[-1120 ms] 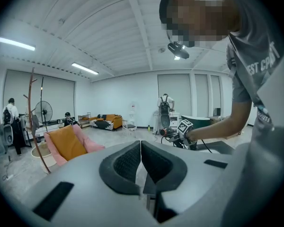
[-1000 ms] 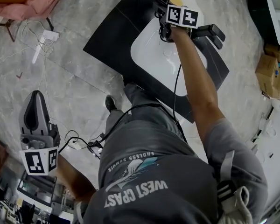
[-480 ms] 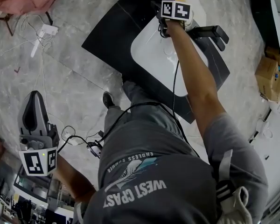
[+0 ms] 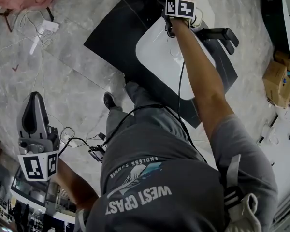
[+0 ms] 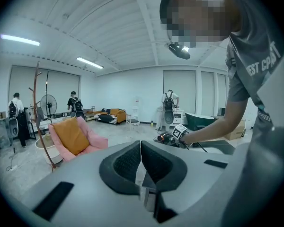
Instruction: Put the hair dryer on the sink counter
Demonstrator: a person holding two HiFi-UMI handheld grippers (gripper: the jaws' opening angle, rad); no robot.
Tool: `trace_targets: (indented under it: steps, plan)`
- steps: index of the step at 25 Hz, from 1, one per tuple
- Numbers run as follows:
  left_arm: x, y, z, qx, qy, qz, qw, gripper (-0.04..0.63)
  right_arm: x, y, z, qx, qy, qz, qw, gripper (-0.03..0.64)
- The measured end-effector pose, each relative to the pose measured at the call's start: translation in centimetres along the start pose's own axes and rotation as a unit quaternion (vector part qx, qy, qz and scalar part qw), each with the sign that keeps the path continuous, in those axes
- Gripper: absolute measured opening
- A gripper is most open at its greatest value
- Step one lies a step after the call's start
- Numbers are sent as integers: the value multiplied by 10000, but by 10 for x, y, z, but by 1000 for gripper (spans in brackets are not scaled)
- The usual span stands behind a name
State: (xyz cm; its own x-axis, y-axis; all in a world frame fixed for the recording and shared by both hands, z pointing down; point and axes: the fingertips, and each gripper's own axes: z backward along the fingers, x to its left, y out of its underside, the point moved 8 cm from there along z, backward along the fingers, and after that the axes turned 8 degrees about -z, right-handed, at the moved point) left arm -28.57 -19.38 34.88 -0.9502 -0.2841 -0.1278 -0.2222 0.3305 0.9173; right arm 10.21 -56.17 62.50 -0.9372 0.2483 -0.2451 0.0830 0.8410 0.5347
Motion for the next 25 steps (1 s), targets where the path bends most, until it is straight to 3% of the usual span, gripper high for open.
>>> trace_targets:
  steps: [12, 25]
  plan:
    - [2, 2, 6, -15, 6, 43, 10000, 20, -1, 1, -4, 122, 337, 461, 9983, 245]
    - [5, -2, 21, -154, 35, -38, 9999, 20, 5, -6, 17, 221, 97, 668, 9975, 314]
